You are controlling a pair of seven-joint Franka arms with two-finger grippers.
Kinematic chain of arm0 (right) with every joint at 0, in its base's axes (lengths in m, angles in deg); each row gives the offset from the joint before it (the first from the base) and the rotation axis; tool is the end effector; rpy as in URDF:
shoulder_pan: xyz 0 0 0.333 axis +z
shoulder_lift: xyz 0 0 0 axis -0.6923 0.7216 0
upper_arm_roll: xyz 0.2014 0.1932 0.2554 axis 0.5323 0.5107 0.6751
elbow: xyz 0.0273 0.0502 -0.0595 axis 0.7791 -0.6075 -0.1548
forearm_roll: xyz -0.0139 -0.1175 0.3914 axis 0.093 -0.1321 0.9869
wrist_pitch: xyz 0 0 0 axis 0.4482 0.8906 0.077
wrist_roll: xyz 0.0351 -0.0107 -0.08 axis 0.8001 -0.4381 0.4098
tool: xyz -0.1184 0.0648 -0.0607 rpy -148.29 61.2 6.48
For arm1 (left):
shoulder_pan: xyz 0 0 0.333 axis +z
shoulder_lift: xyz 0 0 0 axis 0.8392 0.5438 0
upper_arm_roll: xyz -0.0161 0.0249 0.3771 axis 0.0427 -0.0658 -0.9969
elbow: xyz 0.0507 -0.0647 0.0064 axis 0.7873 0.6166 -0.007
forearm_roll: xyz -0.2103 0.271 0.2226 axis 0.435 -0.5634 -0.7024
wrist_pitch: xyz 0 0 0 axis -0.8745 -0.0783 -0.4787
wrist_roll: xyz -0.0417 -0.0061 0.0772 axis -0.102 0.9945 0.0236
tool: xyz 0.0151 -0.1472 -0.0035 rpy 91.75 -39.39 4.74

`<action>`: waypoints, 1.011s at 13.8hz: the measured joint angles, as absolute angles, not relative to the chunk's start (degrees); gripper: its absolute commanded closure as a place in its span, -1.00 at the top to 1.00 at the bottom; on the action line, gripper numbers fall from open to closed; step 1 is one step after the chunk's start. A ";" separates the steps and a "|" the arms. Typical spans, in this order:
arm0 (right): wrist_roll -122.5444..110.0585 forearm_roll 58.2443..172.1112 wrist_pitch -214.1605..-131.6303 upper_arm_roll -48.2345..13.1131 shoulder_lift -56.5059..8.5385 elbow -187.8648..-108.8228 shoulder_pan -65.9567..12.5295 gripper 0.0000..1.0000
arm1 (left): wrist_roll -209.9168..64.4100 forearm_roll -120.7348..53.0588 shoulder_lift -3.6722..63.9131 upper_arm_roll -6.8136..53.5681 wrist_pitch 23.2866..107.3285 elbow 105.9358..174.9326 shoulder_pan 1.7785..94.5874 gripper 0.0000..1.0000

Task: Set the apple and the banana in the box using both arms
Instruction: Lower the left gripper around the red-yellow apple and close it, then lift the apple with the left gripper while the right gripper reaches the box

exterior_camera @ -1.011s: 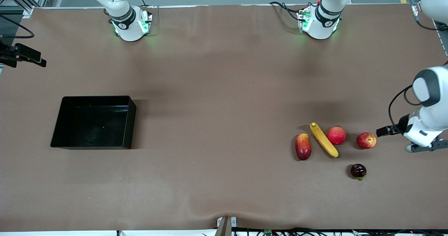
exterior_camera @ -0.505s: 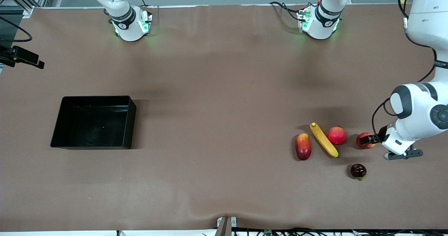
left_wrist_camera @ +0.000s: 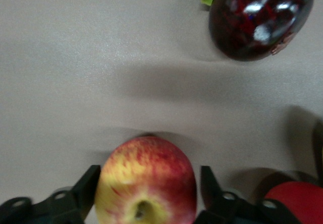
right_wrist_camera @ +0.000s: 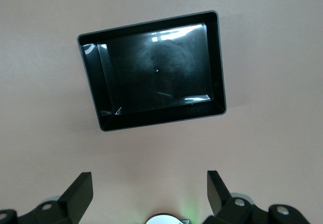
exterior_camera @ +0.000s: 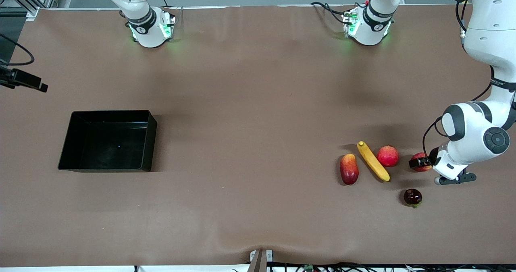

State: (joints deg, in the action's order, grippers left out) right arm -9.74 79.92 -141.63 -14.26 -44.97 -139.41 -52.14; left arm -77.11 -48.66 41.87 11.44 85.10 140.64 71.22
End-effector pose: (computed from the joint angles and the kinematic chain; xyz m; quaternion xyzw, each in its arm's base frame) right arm 0.5602 -0.0984 0.6139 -0.9943 0.0773 0.0705 0.0213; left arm 0.7072 0.1088 0.1998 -0.9981 -0.0610 0.0011 0.0015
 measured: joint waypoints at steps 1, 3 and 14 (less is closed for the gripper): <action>-9.73 79.92 -142.50 -14.27 -44.52 -139.88 -52.47 1.00 | -77.21 -48.66 41.75 11.48 85.07 140.49 71.20 -1.00; -9.72 79.92 -145.16 -14.27 -43.95 -141.89 -52.76 1.00 | -77.24 -48.66 41.26 11.60 84.04 140.11 71.08 -1.00; -0.84 79.86 -171.50 -14.36 -39.58 -158.17 -57.52 1.00 | -75.05 -48.66 21.99 21.93 61.68 138.09 70.56 -1.00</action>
